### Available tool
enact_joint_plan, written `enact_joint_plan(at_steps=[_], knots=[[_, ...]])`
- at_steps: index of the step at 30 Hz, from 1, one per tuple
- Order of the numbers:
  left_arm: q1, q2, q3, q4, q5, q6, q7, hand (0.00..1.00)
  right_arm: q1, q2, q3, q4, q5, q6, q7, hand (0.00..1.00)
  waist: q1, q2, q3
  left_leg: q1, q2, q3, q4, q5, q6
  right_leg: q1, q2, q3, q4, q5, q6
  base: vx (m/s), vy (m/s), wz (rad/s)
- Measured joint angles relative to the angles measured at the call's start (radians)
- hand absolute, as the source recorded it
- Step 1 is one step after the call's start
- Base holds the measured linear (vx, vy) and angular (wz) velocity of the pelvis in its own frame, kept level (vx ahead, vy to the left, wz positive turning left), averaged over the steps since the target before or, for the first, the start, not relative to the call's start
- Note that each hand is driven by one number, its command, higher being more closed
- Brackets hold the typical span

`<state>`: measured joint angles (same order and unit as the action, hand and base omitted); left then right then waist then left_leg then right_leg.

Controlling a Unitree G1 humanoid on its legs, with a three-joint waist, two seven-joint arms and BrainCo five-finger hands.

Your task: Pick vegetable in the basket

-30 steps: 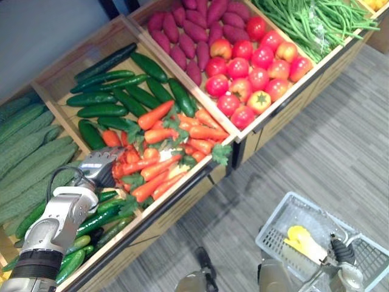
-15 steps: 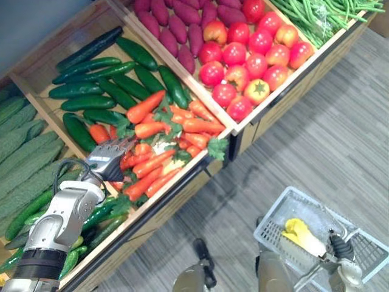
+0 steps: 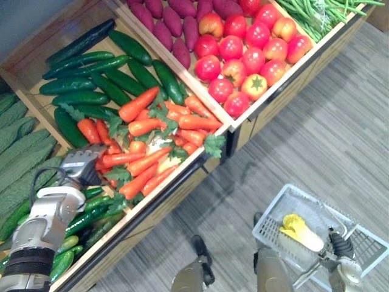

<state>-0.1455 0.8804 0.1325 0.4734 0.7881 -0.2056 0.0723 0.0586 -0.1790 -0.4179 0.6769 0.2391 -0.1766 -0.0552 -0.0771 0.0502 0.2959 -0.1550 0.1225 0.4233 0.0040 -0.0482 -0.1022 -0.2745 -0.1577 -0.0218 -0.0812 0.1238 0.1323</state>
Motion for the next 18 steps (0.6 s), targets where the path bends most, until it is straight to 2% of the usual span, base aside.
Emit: enact_joint_plan(at_steps=[1, 5, 10, 14, 18], knots=[[0.004, 0.001, 0.002, 0.015, 0.0, 0.001, 0.001, 1.0, 0.0, 0.0, 0.001, 0.0, 0.0, 0.0, 0.0, 1.0, 0.0, 0.0, 0.0, -0.001, 0.0, -0.001, 0.0, 0.0, 0.0, 0.0, 0.0, -0.001, 0.0, 0.0, 0.0, 0.0, 0.0, 0.0], [0.008, 0.011, 0.003, 0.032, 0.0, -0.014, 0.032, 1.0, -0.003, -0.001, 0.005, 0.002, 0.001, -0.004, 0.0, 1.0, 0.002, 0.001, 0.002, -0.003, 0.0, -0.004, 0.0, 0.0, 0.0, 0.0, -0.002, -0.008, 0.0, 0.0, 0.0, 0.0, -0.001, 0.02], [-0.016, 0.016, -0.007, 0.009, 0.002, -0.013, 0.038, 1.0, -0.007, -0.002, 0.017, 0.003, 0.001, -0.007, -0.001, 1.0, -0.003, 0.006, 0.005, -0.005, 0.002, -0.002, 0.006, 0.0, 0.0, -0.002, 0.0, -0.007, 0.0, 0.0, 0.0, 0.0, 0.0, 0.0], [-0.025, 0.021, -0.011, -0.042, -0.001, -0.01, 0.014, 1.0, -0.008, -0.002, 0.018, 0.002, 0.001, -0.011, -0.001, 1.0, -0.001, 0.006, 0.005, -0.014, 0.002, -0.005, 0.006, 0.0, 0.0, -0.008, -0.001, -0.005, 0.0, 0.0, 0.0, 0.0, 0.0, 0.01], [-0.026, 0.09, -0.005, -0.016, -0.001, -0.017, 0.003, 1.0, -0.006, -0.002, 0.018, 0.002, 0.001, -0.011, 0.001, 1.0, -0.001, 0.006, 0.005, -0.013, 0.002, -0.003, 0.008, 0.0, 0.0, -0.009, 0.0, 0.0, 0.0, 0.0, 0.0, 0.0, 0.0, 0.0]])
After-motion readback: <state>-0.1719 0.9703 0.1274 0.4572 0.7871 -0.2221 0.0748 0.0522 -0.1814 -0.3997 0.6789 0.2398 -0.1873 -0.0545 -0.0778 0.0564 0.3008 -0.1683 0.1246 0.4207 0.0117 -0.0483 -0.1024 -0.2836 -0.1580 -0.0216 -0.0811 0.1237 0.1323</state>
